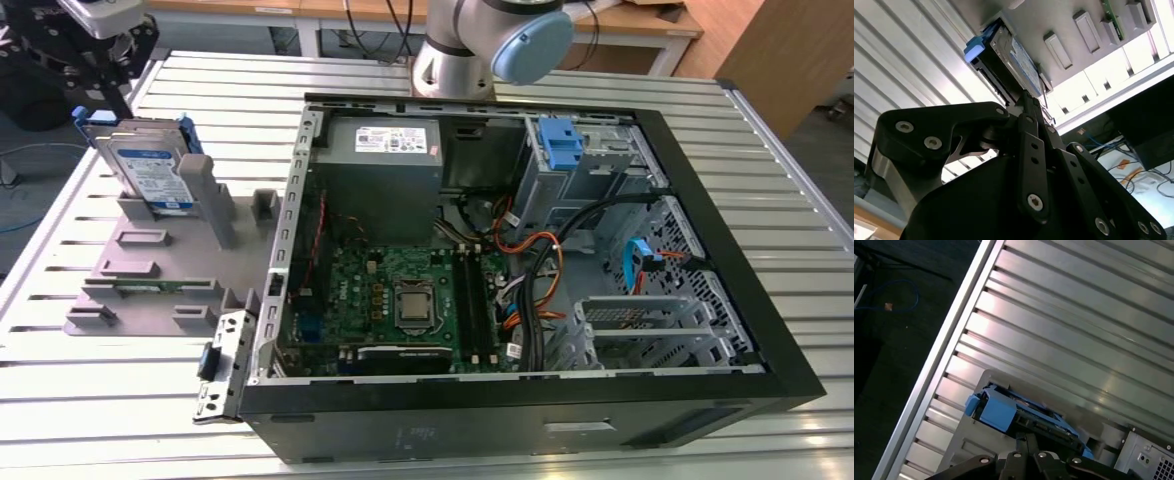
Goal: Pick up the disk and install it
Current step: 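Pick up the disk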
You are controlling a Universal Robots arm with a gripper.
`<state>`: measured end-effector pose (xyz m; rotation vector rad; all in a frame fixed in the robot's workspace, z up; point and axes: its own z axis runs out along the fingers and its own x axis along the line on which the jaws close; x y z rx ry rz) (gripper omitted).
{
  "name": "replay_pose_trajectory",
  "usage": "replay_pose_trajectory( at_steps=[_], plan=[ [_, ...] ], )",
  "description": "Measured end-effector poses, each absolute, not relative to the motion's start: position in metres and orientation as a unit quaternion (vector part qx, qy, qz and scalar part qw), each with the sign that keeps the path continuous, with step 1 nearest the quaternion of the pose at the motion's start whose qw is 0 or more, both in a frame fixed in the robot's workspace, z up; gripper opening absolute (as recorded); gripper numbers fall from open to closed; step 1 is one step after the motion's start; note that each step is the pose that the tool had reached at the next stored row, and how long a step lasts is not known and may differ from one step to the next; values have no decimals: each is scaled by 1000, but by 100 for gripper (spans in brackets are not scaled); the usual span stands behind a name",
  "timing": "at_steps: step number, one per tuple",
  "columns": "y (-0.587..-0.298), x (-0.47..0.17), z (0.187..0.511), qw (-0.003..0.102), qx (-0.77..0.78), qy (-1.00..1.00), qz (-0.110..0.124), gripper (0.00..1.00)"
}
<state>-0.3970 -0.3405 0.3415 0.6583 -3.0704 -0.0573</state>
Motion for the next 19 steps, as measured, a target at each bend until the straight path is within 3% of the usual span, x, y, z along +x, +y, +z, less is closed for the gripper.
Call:
replay_pose_trajectory(
  at_steps=[19],
  plan=[
    [-340,-397,341,4,377,-926,-18,11]
  ],
)
